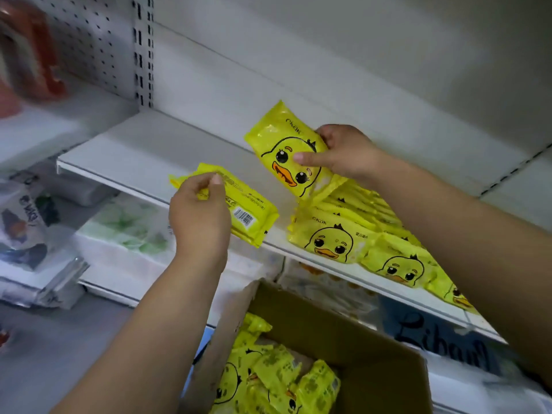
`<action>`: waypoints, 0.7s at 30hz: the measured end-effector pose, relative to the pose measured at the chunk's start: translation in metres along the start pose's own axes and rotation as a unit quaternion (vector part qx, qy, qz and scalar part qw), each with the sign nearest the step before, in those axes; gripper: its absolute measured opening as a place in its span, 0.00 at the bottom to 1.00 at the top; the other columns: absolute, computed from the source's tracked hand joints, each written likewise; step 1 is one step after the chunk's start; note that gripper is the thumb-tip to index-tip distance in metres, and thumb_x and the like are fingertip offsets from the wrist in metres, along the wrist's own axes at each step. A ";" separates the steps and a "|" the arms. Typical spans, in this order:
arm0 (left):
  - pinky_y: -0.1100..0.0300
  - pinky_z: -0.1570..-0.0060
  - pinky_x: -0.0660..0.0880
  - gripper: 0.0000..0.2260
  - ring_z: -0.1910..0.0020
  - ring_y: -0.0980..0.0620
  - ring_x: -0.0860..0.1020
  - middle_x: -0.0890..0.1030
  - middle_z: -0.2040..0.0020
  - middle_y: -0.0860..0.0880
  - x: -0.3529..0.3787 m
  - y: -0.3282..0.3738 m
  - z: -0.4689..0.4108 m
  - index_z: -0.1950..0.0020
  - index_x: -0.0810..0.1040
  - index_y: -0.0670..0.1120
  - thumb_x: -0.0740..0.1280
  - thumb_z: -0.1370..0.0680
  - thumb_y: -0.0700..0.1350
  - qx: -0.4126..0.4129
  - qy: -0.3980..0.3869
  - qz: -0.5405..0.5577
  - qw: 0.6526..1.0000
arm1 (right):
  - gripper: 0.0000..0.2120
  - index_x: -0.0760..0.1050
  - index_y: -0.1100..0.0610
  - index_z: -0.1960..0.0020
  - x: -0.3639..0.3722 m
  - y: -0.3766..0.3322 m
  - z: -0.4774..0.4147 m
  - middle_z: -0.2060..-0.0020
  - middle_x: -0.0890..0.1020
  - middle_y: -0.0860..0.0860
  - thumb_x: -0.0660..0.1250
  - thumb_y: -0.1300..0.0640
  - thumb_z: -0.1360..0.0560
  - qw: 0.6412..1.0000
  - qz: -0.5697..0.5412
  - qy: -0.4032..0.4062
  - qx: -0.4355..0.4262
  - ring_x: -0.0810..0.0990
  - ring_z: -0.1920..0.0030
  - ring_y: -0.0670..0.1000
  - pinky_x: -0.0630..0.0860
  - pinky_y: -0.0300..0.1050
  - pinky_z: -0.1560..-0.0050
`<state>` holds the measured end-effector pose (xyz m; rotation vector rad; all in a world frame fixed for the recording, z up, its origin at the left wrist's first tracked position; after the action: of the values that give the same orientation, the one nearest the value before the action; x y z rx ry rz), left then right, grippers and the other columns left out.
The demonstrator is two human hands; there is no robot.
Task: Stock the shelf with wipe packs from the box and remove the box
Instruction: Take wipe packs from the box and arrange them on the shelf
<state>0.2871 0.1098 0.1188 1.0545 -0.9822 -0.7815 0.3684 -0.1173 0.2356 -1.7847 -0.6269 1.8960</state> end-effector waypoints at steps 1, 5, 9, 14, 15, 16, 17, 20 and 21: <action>0.34 0.46 0.80 0.07 0.48 0.40 0.83 0.84 0.49 0.48 -0.004 -0.005 -0.006 0.54 0.82 0.61 0.68 0.30 0.57 -0.017 0.017 0.014 1.000 | 0.24 0.81 0.55 0.49 -0.001 0.001 -0.016 0.53 0.87 0.53 0.82 0.44 0.39 1.000 -0.010 0.012 0.004 0.87 0.52 0.57 0.81 0.62 0.45; 0.49 0.50 0.83 0.17 0.47 0.44 0.83 0.79 0.46 0.48 -0.005 -0.019 -0.015 0.36 0.76 0.55 0.69 0.21 0.38 -0.135 0.036 0.148 0.979 | 0.16 0.81 0.58 0.48 0.004 0.009 -0.080 0.50 0.86 0.57 0.80 0.56 0.32 0.999 -0.015 0.052 -0.002 0.86 0.49 0.56 0.81 0.59 0.43; 0.61 0.67 0.82 0.35 0.49 0.48 0.83 0.75 0.42 0.51 -0.004 -0.030 -0.020 0.20 0.59 0.56 0.67 0.20 0.32 -0.174 0.049 0.227 0.957 | 0.15 0.80 0.59 0.47 0.015 0.016 -0.128 0.49 0.85 0.59 0.79 0.59 0.31 0.991 0.088 0.092 -0.032 0.80 0.54 0.52 0.78 0.51 0.46; 0.60 0.68 0.82 0.44 0.52 0.49 0.84 0.78 0.39 0.49 0.000 -0.039 -0.031 0.19 0.49 0.59 0.70 0.23 0.31 -0.184 0.067 0.228 0.954 | 0.16 0.81 0.58 0.46 0.030 0.035 -0.163 0.55 0.81 0.54 0.80 0.56 0.32 0.974 0.201 0.091 -0.048 0.76 0.56 0.51 0.69 0.44 0.56; 0.60 0.67 0.82 0.45 0.53 0.50 0.84 0.80 0.43 0.50 0.001 -0.039 -0.033 0.19 0.48 0.58 0.71 0.23 0.31 -0.182 0.065 0.221 0.956 | 0.17 0.81 0.57 0.46 0.033 0.040 -0.168 0.54 0.82 0.53 0.80 0.57 0.32 0.974 0.202 0.089 -0.049 0.76 0.55 0.50 0.69 0.43 0.55; 0.58 0.64 0.82 0.45 0.53 0.50 0.84 0.80 0.46 0.51 0.002 -0.039 -0.035 0.19 0.48 0.58 0.71 0.23 0.32 -0.181 0.064 0.211 0.958 | 0.18 0.80 0.56 0.46 0.035 0.045 -0.171 0.52 0.83 0.53 0.81 0.58 0.33 0.975 0.197 0.085 -0.048 0.77 0.54 0.51 0.71 0.43 0.54; 0.55 0.58 0.83 0.44 0.52 0.50 0.84 0.81 0.47 0.52 0.003 -0.040 -0.036 0.19 0.49 0.57 0.72 0.23 0.32 -0.184 0.062 0.204 0.959 | 0.19 0.79 0.54 0.46 0.037 0.051 -0.173 0.51 0.83 0.51 0.81 0.58 0.33 0.977 0.194 0.082 -0.046 0.79 0.53 0.51 0.73 0.44 0.52; 0.47 0.51 0.83 0.33 0.49 0.47 0.85 0.84 0.45 0.48 0.008 -0.046 -0.040 0.22 0.63 0.50 0.71 0.23 0.32 -0.206 0.048 0.198 0.957 | 0.21 0.75 0.52 0.48 0.042 0.066 -0.177 0.51 0.82 0.50 0.81 0.58 0.34 0.975 0.197 0.088 -0.044 0.81 0.50 0.55 0.78 0.52 0.48; 0.47 0.52 0.84 0.26 0.50 0.47 0.85 0.84 0.44 0.46 0.011 -0.050 -0.042 0.27 0.70 0.47 0.71 0.22 0.32 -0.213 0.040 0.194 0.957 | 0.20 0.75 0.53 0.48 0.043 0.071 -0.178 0.52 0.82 0.50 0.81 0.58 0.34 0.974 0.201 0.097 -0.045 0.81 0.51 0.55 0.78 0.53 0.48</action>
<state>0.3269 0.0981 0.0675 0.4940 -0.8641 -0.5835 0.5420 -0.1444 0.1489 -2.2591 -0.3013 1.9291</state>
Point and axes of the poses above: each hand's wrist, its own z-axis away from the middle knuckle, its own x-axis out of the palm, y = z × x, the point moved 7 cm from there along -z, towards the middle knuckle
